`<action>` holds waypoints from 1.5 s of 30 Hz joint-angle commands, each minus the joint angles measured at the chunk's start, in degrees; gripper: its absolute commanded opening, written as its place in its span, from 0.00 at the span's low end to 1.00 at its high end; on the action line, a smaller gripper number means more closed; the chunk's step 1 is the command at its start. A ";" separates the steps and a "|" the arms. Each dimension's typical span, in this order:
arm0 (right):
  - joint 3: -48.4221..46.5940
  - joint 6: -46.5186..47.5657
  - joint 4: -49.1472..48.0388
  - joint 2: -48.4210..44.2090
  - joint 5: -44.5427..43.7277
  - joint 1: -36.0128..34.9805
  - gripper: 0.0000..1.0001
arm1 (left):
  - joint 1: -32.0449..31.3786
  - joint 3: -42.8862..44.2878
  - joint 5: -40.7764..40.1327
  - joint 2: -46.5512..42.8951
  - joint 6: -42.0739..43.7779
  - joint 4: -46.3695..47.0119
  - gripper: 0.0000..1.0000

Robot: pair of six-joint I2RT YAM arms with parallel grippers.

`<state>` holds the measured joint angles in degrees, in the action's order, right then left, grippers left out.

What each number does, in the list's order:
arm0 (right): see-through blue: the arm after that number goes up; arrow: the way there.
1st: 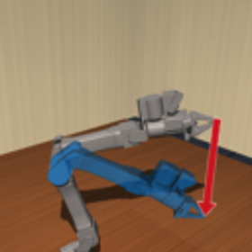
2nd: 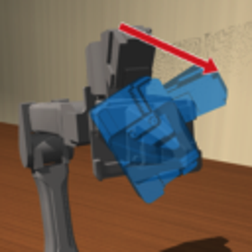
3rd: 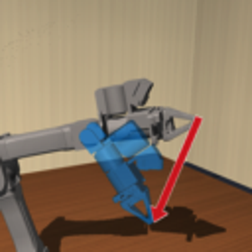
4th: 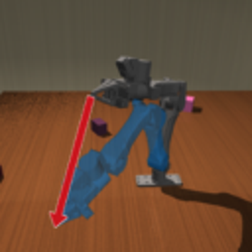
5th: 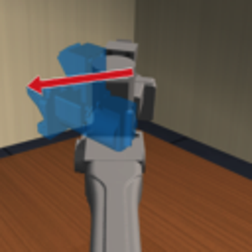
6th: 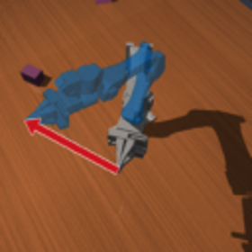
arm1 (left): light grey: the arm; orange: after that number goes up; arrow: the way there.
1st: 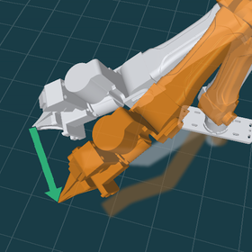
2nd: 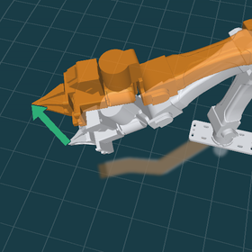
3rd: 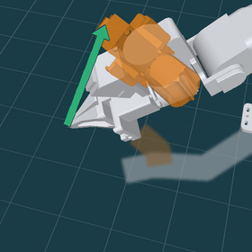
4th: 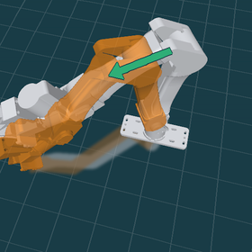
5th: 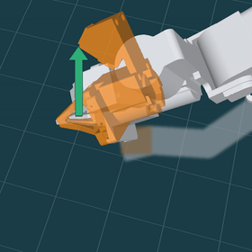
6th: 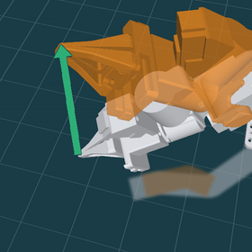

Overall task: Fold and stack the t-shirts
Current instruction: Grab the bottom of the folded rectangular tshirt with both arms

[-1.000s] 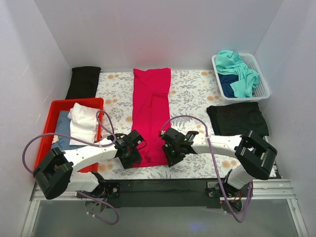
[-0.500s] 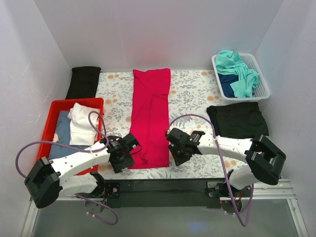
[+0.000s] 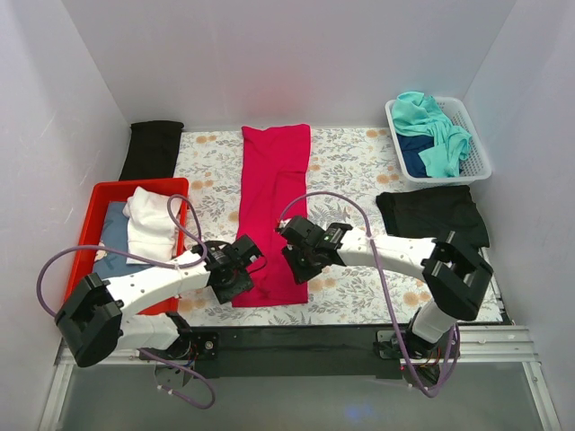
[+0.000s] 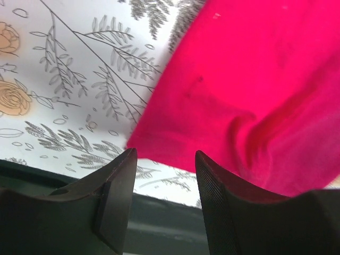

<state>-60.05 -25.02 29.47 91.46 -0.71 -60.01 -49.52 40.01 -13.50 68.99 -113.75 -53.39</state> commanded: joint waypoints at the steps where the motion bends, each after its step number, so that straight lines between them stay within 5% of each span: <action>1: 1.33 1.46 -4.24 2.40 3.34 0.07 0.29 | -0.32 -1.69 -3.29 1.66 -4.72 2.06 0.47; 16: 16.28 -1.18 -3.46 -1.37 3.44 0.07 0.27 | -0.32 -8.54 2.16 2.11 -9.99 -4.53 0.47; 35: 19.98 -5.04 2.08 -6.21 -1.84 0.15 0.26 | -0.32 -3.63 1.02 -1.14 -10.70 -9.72 0.47; 45: 16.20 -4.17 2.26 -8.93 -2.72 0.15 0.26 | -0.40 2.44 -0.39 -10.54 -4.82 -3.58 0.49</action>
<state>-43.11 -30.15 25.17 82.96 -0.54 -59.75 -49.65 40.25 -12.27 60.97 -114.39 -59.53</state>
